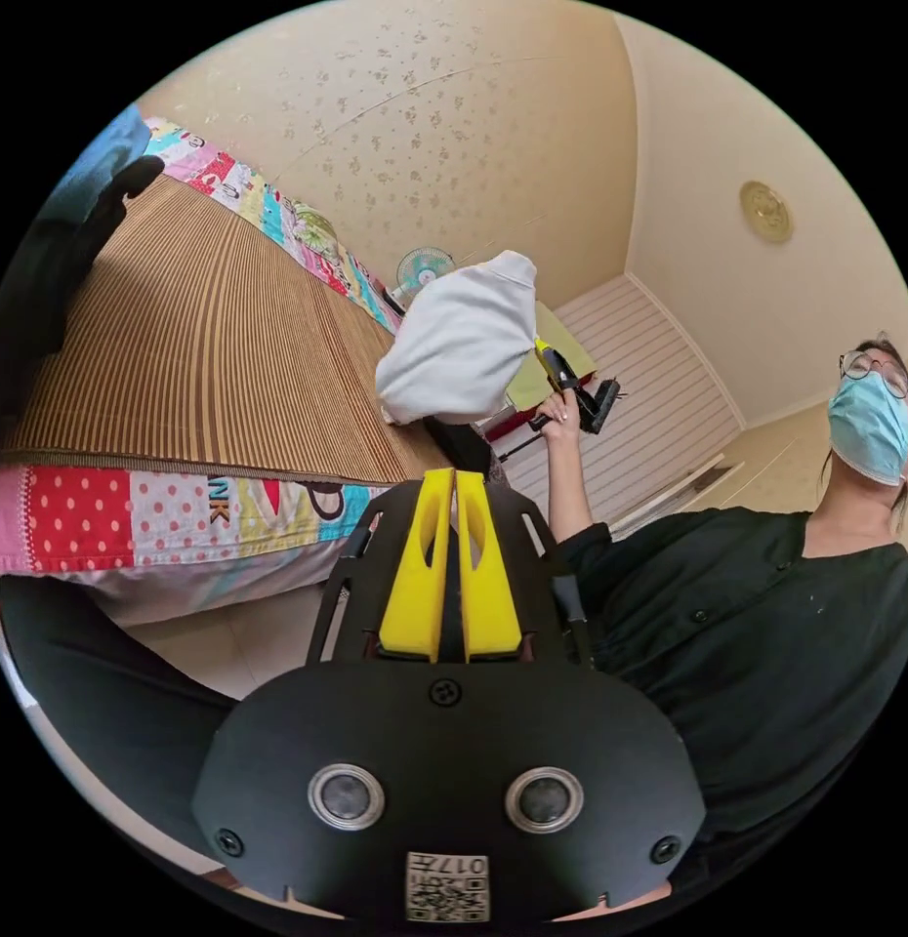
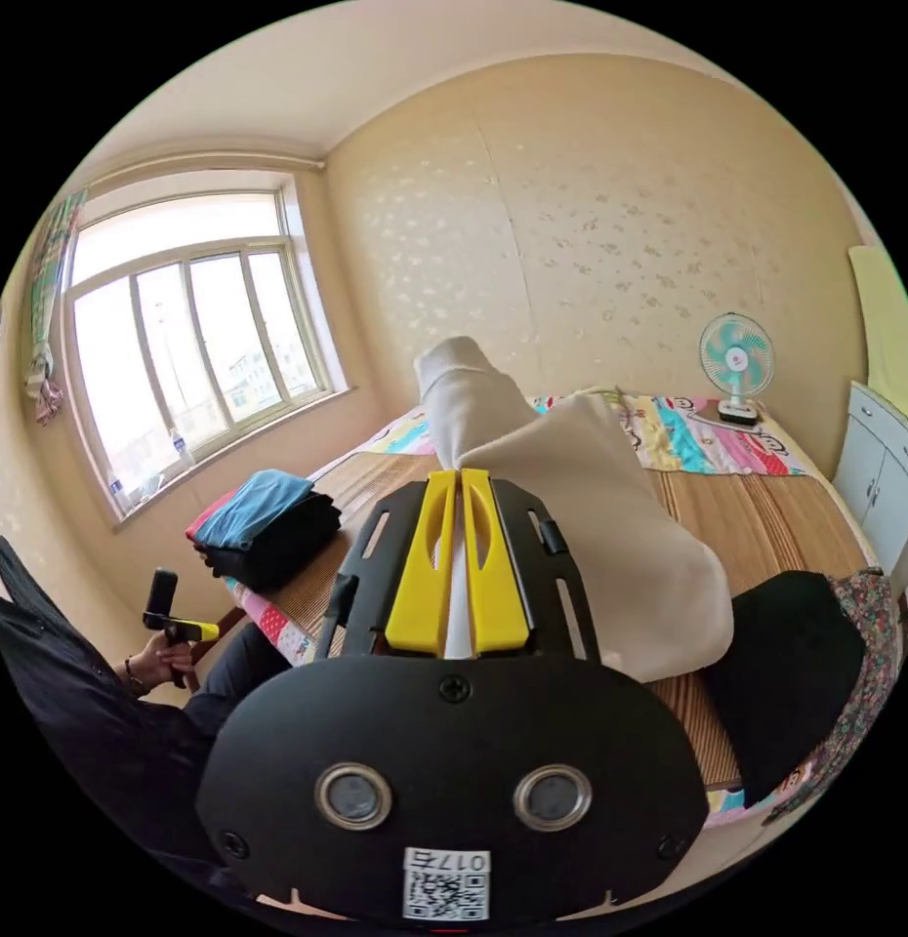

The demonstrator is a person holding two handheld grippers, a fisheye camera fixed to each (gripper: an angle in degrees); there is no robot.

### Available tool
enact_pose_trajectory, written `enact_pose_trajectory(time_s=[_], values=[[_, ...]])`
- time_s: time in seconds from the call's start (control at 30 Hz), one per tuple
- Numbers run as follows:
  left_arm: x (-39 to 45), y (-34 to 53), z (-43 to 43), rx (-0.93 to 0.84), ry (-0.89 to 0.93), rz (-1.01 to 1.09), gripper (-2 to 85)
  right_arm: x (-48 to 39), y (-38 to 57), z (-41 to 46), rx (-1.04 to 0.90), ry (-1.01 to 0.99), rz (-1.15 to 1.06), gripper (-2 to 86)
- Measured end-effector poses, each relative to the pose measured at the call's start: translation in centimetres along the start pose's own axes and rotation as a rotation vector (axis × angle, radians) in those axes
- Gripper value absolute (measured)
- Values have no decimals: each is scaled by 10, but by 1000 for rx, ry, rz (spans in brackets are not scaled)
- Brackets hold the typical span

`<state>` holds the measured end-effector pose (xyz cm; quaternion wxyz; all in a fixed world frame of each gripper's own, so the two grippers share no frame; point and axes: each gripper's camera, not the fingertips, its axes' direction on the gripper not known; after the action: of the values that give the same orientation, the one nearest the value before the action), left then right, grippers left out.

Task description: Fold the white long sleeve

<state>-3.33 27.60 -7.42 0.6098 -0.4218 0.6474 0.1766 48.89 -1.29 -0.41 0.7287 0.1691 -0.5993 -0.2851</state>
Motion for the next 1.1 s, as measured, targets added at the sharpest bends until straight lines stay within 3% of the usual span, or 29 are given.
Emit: enact_pose_trajectory(time_s=[0.1, 0.17, 0.27, 0.37, 0.53, 0.67, 0.83, 0.97, 1.1], values=[[-16, 9, -5, 40, 10, -40, -10, -38, 56, 74, -214, -178, 67, 13], [-27, 12, -4, 47, 7, -73, -9, -63, 124, 141, -476, -272, 165, 15], [-37, 11, -1, 25, 0, -87, -7, -102, 194, 174, -621, -432, 197, 18], [-42, 8, 0, 15, -59, -86, 8, -121, 212, 175, -746, -385, 147, 21], [-59, 2, 8, 8, -88, -111, 51, -106, 148, 125, -584, -591, 3, 43], [-69, -4, 28, -10, -124, -140, 84, -81, 91, 122, -547, -354, -66, 98], [-68, -7, 44, 30, -207, -149, 86, -107, 91, 174, -665, -278, -19, 131], [-67, -9, 55, 30, -207, -149, 85, -123, 149, 221, -723, -63, 54, 97], [-62, -13, 62, -9, -240, -114, 80, -106, 145, 182, -601, -147, 83, 43]])
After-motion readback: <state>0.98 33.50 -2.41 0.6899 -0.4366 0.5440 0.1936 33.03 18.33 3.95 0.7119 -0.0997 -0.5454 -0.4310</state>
